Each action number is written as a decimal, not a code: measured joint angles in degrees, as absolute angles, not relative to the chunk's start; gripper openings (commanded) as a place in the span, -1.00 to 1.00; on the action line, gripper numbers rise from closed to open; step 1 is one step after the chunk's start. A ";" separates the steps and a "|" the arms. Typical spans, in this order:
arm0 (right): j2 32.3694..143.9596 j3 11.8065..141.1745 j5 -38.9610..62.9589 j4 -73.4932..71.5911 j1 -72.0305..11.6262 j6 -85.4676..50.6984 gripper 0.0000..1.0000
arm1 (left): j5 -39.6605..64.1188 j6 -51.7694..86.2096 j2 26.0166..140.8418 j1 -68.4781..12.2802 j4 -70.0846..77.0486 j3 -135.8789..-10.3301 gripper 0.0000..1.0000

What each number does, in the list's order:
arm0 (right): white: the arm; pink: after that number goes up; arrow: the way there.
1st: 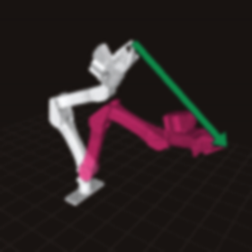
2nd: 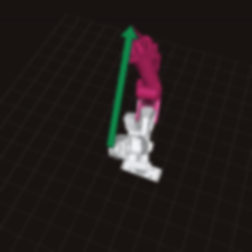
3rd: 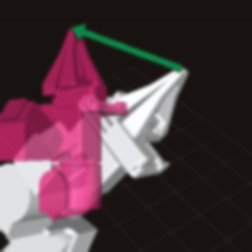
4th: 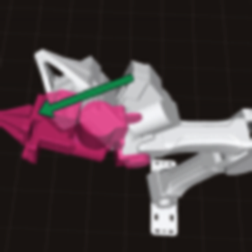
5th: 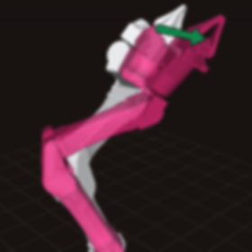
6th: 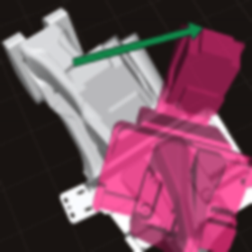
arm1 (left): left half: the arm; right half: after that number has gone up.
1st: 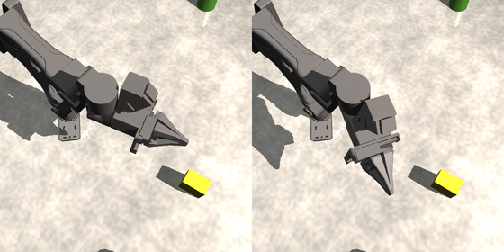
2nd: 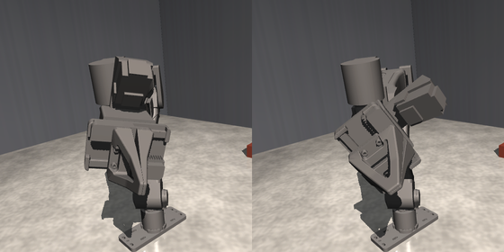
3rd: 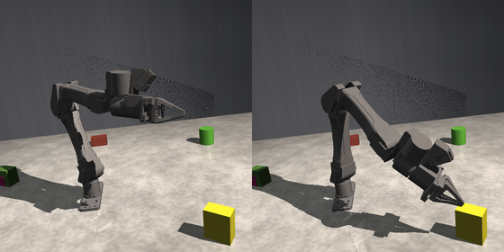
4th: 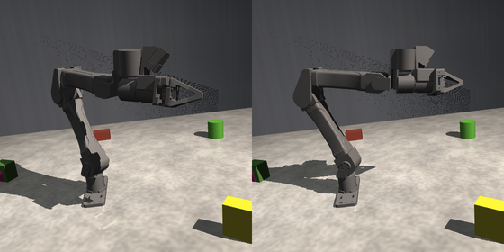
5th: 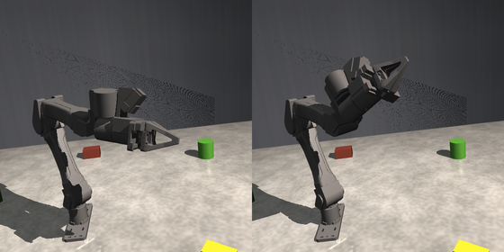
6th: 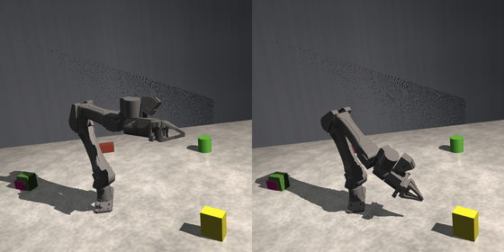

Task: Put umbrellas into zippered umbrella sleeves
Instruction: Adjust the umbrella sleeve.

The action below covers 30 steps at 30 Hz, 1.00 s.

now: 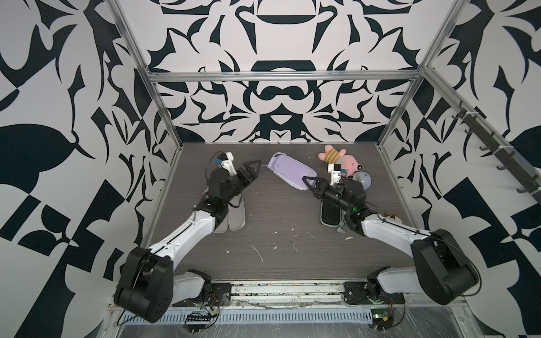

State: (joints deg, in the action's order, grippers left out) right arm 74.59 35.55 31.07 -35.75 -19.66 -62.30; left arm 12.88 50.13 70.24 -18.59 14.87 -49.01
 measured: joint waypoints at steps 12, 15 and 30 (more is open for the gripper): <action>75.68 52.82 55.51 10.24 -20.71 -26.76 -1.00 | 29.23 9.67 80.82 -25.52 -31.53 -76.29 0.80; 79.70 56.10 57.45 17.23 -21.82 -20.73 -1.00 | 31.83 5.26 83.09 -27.81 -36.73 -76.79 0.82; 87.66 71.48 61.06 41.56 -24.36 0.49 -1.00 | 42.17 0.47 85.93 -33.06 -41.54 -71.22 0.51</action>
State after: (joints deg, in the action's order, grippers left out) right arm 87.66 71.48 61.06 41.56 -24.36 0.49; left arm 42.17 0.47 85.93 -33.06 -41.54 -71.22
